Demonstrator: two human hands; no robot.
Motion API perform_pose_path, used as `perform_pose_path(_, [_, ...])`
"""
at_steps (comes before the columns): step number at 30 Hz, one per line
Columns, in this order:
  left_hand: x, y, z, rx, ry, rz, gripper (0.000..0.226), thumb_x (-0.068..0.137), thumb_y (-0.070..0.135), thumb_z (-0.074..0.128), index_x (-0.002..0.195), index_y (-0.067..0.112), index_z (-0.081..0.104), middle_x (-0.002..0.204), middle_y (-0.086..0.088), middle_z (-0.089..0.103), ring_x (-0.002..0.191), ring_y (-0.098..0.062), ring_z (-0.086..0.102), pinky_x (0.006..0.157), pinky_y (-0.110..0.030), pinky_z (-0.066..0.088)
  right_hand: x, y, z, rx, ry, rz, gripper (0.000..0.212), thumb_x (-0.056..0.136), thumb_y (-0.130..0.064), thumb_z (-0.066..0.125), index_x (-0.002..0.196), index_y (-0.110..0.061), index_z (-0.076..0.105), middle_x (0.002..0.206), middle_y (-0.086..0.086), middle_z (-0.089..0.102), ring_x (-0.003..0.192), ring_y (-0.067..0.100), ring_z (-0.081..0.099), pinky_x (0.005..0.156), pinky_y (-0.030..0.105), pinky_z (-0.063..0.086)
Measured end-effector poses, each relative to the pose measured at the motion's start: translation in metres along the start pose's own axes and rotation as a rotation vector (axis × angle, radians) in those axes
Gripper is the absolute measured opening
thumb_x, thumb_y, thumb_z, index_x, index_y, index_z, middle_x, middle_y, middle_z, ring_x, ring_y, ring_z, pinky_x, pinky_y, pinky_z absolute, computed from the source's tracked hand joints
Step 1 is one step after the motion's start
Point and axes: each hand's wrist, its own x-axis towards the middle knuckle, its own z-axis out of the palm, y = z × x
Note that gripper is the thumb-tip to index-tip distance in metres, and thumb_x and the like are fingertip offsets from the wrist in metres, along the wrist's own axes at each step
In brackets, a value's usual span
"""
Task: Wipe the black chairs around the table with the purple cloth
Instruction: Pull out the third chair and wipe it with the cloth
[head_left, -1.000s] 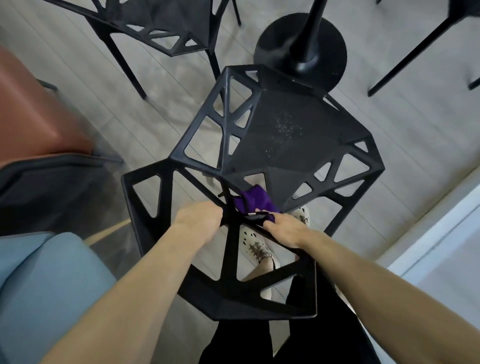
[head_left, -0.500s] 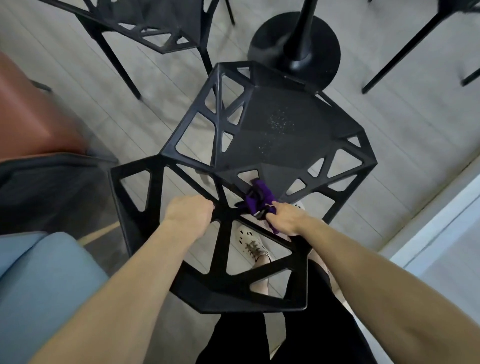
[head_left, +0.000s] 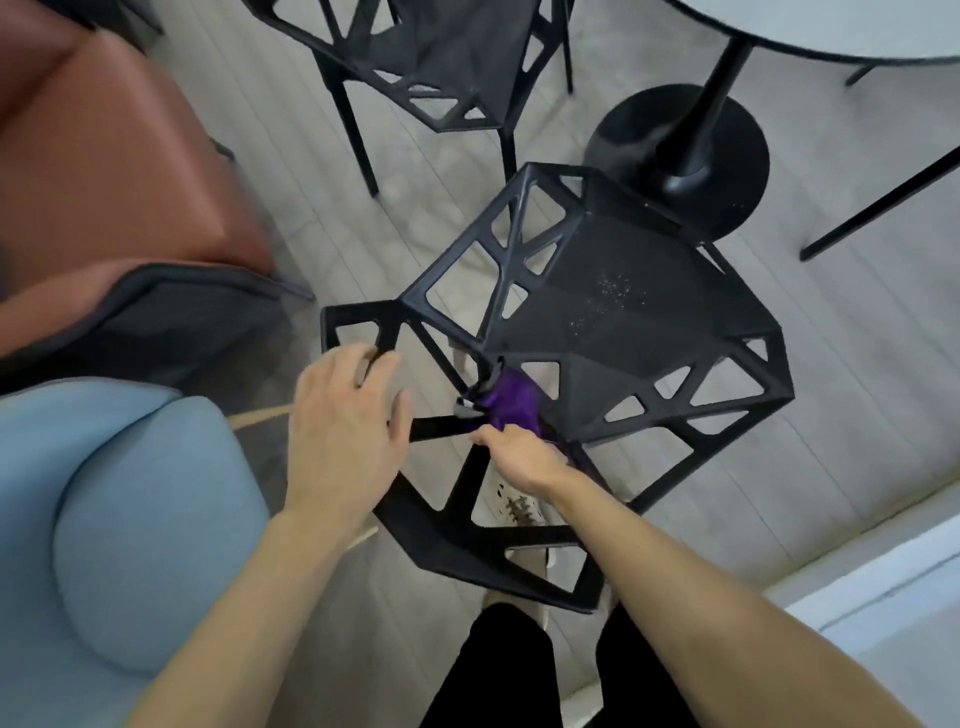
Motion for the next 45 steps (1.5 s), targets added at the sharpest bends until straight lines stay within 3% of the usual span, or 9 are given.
perform_pose_path(6, [-0.058,0.005,0.005,-0.549,0.076,-0.686,0.049,0.114,0.037,0.036,0.152,0.013,0.057,0.148,-0.008,0.063,0.138,-0.025,0.055,0.120,-0.040,0.040,-0.049,-0.026,0.026,0.070,-0.097,-0.193,0.037,0.108,-0.041,0.050,0.140,-0.031,0.066,0.141,0.004,0.060,0.134,0.026,0.053,0.105,0.036,0.038])
perform_pose_path(19, [-0.056,0.020,-0.003,-0.694,-0.064,-0.870,0.056,0.111,0.046,0.025,0.166,0.042,0.033,0.163,-0.005,0.050,0.151,-0.028,0.043,0.127,-0.047,0.030,-0.062,-0.051,0.035,0.075,-0.131,-0.280,0.067,0.098,-0.058,0.045,0.156,-0.026,0.054,0.163,0.001,0.050,0.147,0.026,0.047,0.120,0.047,0.038])
perform_pose_path(25, [-0.057,0.004,-0.004,-0.714,-0.175,-0.836,0.058,0.109,0.052,0.016,0.167,0.048,0.025,0.170,-0.003,0.041,0.158,-0.029,0.032,0.130,-0.052,0.022,-0.126,0.011,0.002,-0.055,-0.191,-0.467,0.047,0.099,-0.031,0.058,0.140,-0.053,0.062,0.138,-0.031,0.060,0.133,-0.006,0.051,0.109,0.018,0.038])
perform_pose_path(28, [-0.053,0.010,-0.007,-0.710,-0.199,-0.832,0.054,0.116,0.043,0.018,0.169,0.044,0.018,0.173,-0.003,0.035,0.161,-0.031,0.027,0.132,-0.048,0.017,-0.132,0.014,0.007,-0.113,-0.209,-0.455,0.026,0.096,-0.038,0.058,0.093,-0.061,0.068,0.099,-0.025,0.068,0.095,-0.004,0.059,0.095,0.035,0.047])
perform_pose_path(32, [-0.048,0.012,-0.010,-0.660,-0.250,-0.834,0.058,0.113,0.052,0.013,0.170,0.042,0.013,0.172,-0.007,0.036,0.160,-0.036,0.028,0.128,-0.051,0.018,-0.123,-0.013,0.029,-0.216,-0.177,-0.548,0.067,0.098,-0.031,0.059,0.159,-0.053,0.040,0.163,-0.019,0.046,0.148,0.006,0.041,0.123,0.034,0.035])
perform_pose_path(35, [-0.047,0.017,-0.014,-0.672,-0.266,-0.846,0.060,0.112,0.058,0.012,0.170,0.042,0.012,0.174,-0.006,0.031,0.162,-0.035,0.023,0.130,-0.053,0.015,-0.136,0.021,0.009,-0.316,-0.219,-0.633,0.072,0.098,-0.017,0.057,0.161,-0.048,0.041,0.172,-0.023,0.028,0.159,-0.008,0.015,0.131,0.022,0.012])
perform_pose_path(39, [-0.043,0.020,-0.010,-0.686,-0.249,-0.828,0.067,0.111,0.062,0.015,0.171,0.037,0.002,0.176,-0.004,0.026,0.162,-0.034,0.023,0.131,-0.055,0.016,-0.160,0.071,-0.033,-0.310,-0.201,-0.453,0.051,0.094,-0.016,0.055,0.134,-0.044,0.070,0.125,-0.042,0.065,0.120,-0.021,0.054,0.110,0.012,0.041])
perform_pose_path(41, [-0.043,0.019,-0.007,-0.666,-0.264,-0.804,0.070,0.111,0.061,0.019,0.171,0.034,-0.004,0.177,-0.005,0.023,0.162,-0.034,0.025,0.131,-0.058,0.020,-0.155,0.083,-0.051,-0.313,-0.079,-0.256,0.014,0.092,-0.029,0.059,0.080,-0.022,0.063,0.069,-0.014,0.058,0.064,0.006,0.051,0.076,0.043,0.055])
perform_pose_path(45, [-0.050,0.026,-0.016,-0.621,-0.278,-0.793,0.070,0.113,0.058,0.026,0.172,0.030,0.000,0.177,-0.007,0.024,0.162,-0.034,0.025,0.130,-0.058,0.023,-0.156,0.085,-0.080,0.180,0.144,-0.032,0.034,0.083,-0.051,0.059,0.080,-0.018,0.065,0.081,0.004,0.067,0.077,0.022,0.059,0.085,0.047,0.049])
